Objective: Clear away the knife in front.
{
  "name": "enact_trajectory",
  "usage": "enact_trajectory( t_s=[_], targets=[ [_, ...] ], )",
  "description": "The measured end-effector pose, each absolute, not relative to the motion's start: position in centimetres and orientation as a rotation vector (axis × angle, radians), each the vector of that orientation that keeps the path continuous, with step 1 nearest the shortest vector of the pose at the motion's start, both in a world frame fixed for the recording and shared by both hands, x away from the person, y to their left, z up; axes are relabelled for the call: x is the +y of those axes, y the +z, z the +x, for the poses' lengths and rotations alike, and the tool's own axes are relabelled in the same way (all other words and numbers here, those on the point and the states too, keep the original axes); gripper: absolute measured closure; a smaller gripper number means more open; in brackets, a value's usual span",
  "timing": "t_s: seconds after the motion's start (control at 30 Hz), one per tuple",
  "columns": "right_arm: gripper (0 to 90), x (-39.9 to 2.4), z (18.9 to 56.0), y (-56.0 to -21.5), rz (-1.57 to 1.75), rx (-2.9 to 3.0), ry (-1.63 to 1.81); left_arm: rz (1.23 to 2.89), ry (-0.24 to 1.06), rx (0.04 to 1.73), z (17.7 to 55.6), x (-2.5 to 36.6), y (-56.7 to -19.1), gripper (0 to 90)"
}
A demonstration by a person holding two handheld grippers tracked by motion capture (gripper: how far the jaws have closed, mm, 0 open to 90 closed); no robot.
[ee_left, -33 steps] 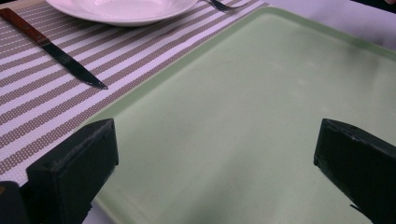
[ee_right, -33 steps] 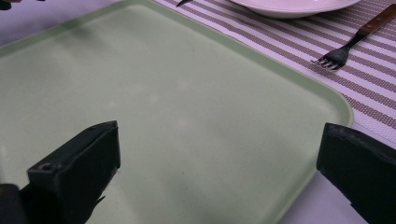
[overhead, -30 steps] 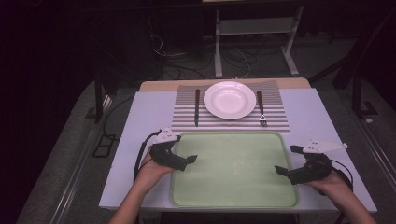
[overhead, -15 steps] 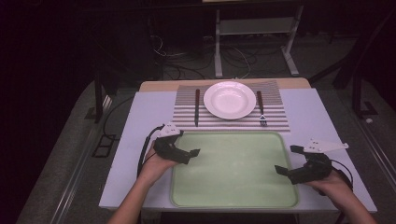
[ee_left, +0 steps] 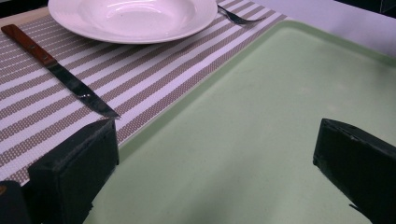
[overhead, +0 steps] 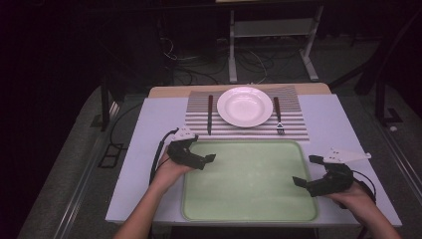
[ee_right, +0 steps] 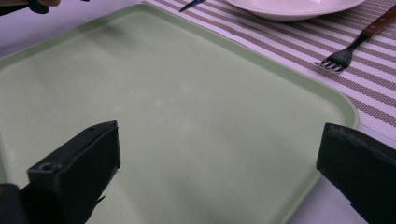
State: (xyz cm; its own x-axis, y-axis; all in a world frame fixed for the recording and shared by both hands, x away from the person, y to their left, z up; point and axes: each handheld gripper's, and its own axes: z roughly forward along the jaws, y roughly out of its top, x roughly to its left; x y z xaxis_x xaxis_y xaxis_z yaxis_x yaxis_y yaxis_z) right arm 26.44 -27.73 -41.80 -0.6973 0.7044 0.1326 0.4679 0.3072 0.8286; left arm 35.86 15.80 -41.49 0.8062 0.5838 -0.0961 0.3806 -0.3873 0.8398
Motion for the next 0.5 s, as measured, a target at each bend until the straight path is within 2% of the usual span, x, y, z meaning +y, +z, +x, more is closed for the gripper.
enact_trajectory(
  t_s=[0.5],
  targets=[
    [0.0,-27.5,26.4,-41.8,1.051,2.326,1.358,2.025,0.285,0.716,37.5,14.9,-41.3,0.0]
  ],
)
